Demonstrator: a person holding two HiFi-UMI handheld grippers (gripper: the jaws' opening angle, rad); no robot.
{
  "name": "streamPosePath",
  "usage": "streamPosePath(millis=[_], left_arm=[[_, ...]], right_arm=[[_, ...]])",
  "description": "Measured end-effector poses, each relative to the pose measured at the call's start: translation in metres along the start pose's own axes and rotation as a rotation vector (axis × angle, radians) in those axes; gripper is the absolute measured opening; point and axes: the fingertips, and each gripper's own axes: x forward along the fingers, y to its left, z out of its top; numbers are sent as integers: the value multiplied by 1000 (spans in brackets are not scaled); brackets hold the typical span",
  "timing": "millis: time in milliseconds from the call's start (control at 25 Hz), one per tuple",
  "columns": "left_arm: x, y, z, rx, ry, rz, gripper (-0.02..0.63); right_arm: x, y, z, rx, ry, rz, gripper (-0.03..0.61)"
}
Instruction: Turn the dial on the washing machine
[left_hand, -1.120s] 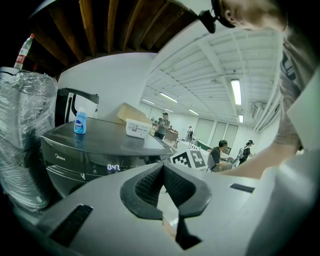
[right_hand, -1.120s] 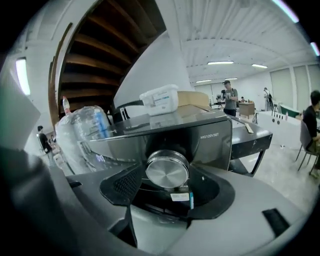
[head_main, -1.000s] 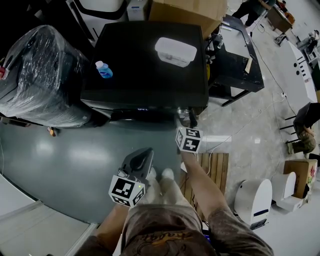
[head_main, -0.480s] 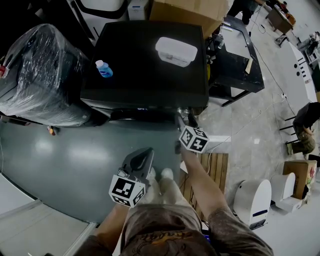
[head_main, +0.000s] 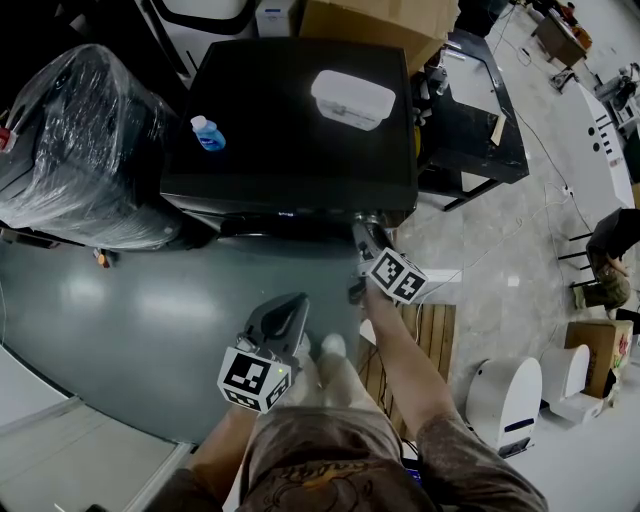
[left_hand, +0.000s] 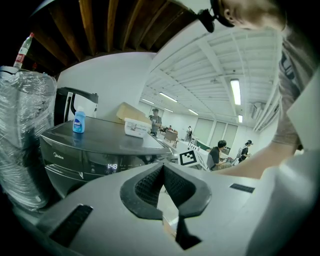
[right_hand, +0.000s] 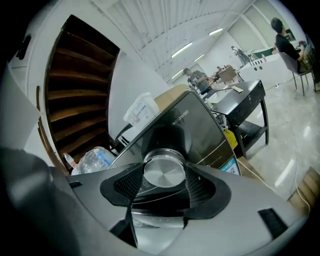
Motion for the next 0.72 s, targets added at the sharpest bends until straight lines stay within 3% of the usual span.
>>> streamPosePath(millis=[320,720], left_arm=[[-3,-1,-4,-5,3,5,-8],[-6,-1,-3,-5,-2,6,-8]], right_arm=[[-3,-3,1,240,-60,67,262],[-3,-8,-1,466,-116,112,262]])
